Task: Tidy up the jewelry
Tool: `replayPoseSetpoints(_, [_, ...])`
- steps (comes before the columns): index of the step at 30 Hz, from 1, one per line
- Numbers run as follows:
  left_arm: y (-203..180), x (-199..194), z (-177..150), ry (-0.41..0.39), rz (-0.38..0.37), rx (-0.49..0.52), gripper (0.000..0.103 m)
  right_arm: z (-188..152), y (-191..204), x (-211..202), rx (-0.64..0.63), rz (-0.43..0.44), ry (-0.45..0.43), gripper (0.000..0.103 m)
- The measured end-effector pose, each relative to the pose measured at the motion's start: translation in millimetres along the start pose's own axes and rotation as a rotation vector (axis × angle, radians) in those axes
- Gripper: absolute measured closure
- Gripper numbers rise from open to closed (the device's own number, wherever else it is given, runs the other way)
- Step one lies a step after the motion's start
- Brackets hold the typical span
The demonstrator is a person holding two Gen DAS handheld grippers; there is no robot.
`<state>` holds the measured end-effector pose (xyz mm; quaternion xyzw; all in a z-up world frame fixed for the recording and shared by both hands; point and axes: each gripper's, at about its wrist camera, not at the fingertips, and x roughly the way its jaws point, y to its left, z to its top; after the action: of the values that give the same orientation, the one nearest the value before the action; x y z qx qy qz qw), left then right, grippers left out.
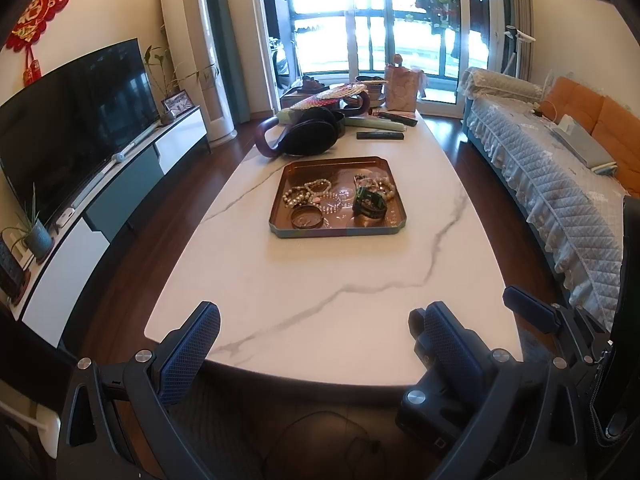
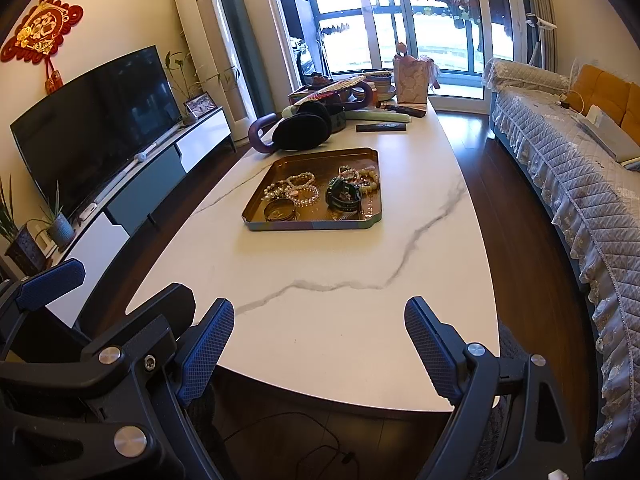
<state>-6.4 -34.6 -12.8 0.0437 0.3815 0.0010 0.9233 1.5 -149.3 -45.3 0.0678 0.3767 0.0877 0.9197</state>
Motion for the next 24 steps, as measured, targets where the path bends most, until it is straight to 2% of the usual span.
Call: replayPoseSetpoints(24, [4.7, 3.2, -3.8, 0.003, -0.006, -0.003, 0.001, -4.1, -0.1, -1.9, 0.012, 0.01, 0.006, 0.017])
